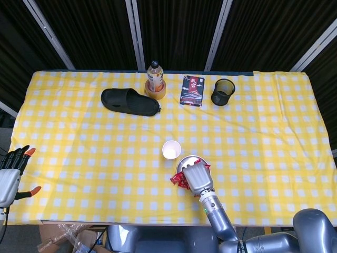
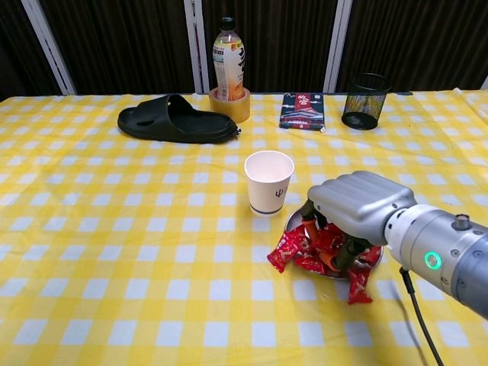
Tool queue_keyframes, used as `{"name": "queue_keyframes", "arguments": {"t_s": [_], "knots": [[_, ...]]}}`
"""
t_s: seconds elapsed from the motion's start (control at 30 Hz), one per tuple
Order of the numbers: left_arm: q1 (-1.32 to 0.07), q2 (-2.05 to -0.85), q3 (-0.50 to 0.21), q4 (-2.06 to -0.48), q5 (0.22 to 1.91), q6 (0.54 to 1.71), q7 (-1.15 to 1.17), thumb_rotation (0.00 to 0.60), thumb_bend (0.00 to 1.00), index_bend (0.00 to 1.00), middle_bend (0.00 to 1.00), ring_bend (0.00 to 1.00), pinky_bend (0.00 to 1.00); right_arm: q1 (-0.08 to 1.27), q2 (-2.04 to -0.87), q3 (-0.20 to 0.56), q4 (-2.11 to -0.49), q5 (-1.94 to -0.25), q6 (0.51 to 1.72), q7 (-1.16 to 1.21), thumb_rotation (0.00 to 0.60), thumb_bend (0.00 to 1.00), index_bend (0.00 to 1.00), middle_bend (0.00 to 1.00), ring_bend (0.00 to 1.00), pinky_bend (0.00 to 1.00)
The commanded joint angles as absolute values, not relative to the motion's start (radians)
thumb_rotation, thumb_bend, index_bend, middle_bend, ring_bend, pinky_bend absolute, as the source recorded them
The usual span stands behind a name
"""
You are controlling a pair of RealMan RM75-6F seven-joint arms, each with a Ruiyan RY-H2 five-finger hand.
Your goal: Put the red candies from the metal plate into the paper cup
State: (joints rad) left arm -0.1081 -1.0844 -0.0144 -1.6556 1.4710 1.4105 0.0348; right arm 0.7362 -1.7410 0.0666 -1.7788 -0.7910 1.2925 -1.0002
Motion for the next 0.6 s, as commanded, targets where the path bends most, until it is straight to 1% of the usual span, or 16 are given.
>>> {"name": "queue_keyframes", "arguments": {"t_s": [0.03, 0.3, 0.43, 0.6], "knots": [[-0.108, -1.084, -0.015, -1.655, 1.471, 1.410, 0.035, 0.600, 0.05, 0.00, 0.00, 0.00, 0.00, 0.736, -1.739, 0.074, -1.783, -0.797, 1.293, -0.994, 0.600, 0.47, 0.57, 0.52, 0.70, 0.85], [-0.109, -1.084, -0.016, -1.656, 1.467, 1.409, 0.035, 0.600, 0.05, 0.00, 0.00, 0.00, 0.00, 0.747, -1.717, 0.103, -1.820, -0.809, 1.304, -1.003, 0.600, 0.48, 0.58, 0.52, 0.70, 0.85], [-0.109, -1.083, -0.017, -1.657, 1.466, 1.409, 0.035, 0.600, 0.05, 0.00, 0.00, 0.00, 0.00, 0.760, -1.698, 0.127, -1.861, -0.806, 1.315, -1.027, 0.600, 0.48, 0.58, 0.53, 0.70, 0.85], [-0.110, -1.080, -0.018, -1.660, 1.459, 1.404, 0.032, 0.600, 0.05, 0.00, 0.00, 0.00, 0.00, 0.793, -1.677, 0.173, -1.913, -0.789, 1.331, -1.075, 0.600, 0.48, 0.58, 0.52, 0.70, 0.85]]}}
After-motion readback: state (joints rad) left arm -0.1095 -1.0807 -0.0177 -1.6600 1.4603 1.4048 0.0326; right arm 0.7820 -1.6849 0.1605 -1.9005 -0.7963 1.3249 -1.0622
